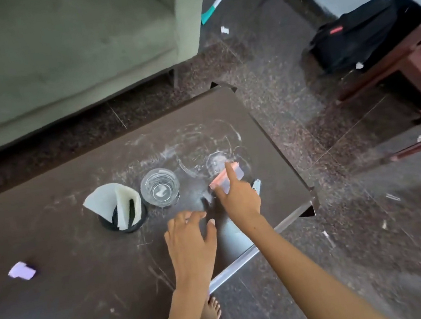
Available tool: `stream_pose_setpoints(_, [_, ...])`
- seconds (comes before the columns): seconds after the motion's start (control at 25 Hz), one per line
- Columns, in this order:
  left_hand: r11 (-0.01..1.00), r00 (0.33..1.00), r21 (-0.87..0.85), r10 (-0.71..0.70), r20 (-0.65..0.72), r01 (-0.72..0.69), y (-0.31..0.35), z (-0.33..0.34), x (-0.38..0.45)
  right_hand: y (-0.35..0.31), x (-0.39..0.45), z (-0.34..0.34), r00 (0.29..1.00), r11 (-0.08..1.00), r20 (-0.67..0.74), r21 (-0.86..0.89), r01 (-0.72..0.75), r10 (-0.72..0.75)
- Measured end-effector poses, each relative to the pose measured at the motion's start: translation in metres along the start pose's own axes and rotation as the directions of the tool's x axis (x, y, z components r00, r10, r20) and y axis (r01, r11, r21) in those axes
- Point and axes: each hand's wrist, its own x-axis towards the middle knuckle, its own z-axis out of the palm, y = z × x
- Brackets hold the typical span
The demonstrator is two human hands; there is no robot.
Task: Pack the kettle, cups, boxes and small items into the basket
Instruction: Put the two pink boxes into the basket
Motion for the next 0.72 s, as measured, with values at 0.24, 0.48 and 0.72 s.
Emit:
stream_pose_setpoints(0.24, [1.000, 0.999, -0.013, -0.017, 0.028, 0.017, 0.002, 0.013, 0.009, 0.001, 0.018, -0.001, 0.991, 0.964, 0.085, 0.255, 0.082, -0.106])
stream_pose_setpoints(0.48, [0.756, 0.914, -0.517, -0.296, 0.278, 0.402, -0.006, 0.019, 0.020, 0.028, -0.043, -0.009, 0.913, 0.792, 0.266, 0.604, 0.094, -0.311])
stream_pose_setpoints(0.72, [0.686, 0.887, -0.566, -0.402, 0.229, 0.457, -0.013, 0.022, 0.018, 0.046, -0.034, 0.018, 0.982, 0.974, -0.154, 0.184, 0.133, -0.105])
